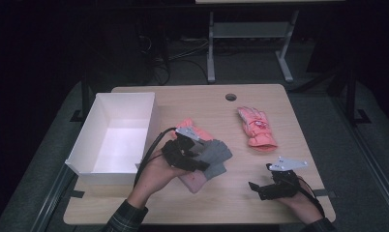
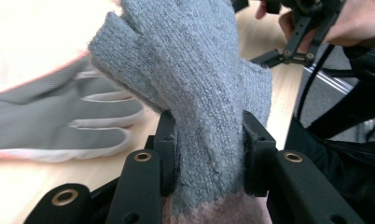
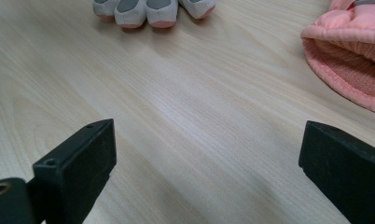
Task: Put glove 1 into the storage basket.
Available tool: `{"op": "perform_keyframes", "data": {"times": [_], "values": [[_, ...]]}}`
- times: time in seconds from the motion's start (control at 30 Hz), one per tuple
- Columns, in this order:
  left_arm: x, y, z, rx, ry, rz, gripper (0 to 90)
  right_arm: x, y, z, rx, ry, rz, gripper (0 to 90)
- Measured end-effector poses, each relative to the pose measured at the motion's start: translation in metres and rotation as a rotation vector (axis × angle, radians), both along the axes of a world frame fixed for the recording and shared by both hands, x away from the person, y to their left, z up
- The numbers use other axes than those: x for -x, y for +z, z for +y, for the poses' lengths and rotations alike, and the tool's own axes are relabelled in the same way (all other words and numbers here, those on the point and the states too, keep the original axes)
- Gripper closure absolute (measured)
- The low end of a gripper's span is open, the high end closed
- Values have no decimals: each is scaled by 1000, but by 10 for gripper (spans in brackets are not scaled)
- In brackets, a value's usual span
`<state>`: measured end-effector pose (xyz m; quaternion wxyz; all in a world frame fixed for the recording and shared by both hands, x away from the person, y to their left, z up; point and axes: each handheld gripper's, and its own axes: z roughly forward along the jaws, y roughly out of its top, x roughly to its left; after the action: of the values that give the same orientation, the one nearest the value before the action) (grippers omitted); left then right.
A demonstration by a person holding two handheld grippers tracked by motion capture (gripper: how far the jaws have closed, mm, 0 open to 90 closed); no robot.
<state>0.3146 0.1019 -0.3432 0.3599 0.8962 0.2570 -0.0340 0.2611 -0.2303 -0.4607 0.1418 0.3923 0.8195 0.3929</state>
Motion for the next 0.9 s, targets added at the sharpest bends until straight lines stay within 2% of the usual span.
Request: {"op": "perform_keyframes", "data": {"times": [0.2, 0.23, 0.43, 0.6, 0.8, 0.83, 0.9], "values": [[-8, 12, 16, 35, 43, -12, 650, 0, -1, 0, -13, -2, 11, 38], [-9, 14, 19, 24, 40, -17, 650, -1, -1, 0, -12, 0, 14, 38], [-16, 23, 33, 41, 80, -26, 650, -1, -2, 0, -10, 5, 22, 36], [-23, 32, 51, 54, 119, -41, 650, -2, -3, 0, -12, 3, 17, 33], [-27, 40, 76, 91, 179, -59, 650, -3, -3, -1, -7, 0, 12, 33], [-27, 40, 76, 91, 179, -59, 650, -3, -3, -1, -7, 0, 12, 33], [-27, 45, 88, 92, 212, -77, 650, -2, -3, -1, -4, 1, 15, 32]]}}
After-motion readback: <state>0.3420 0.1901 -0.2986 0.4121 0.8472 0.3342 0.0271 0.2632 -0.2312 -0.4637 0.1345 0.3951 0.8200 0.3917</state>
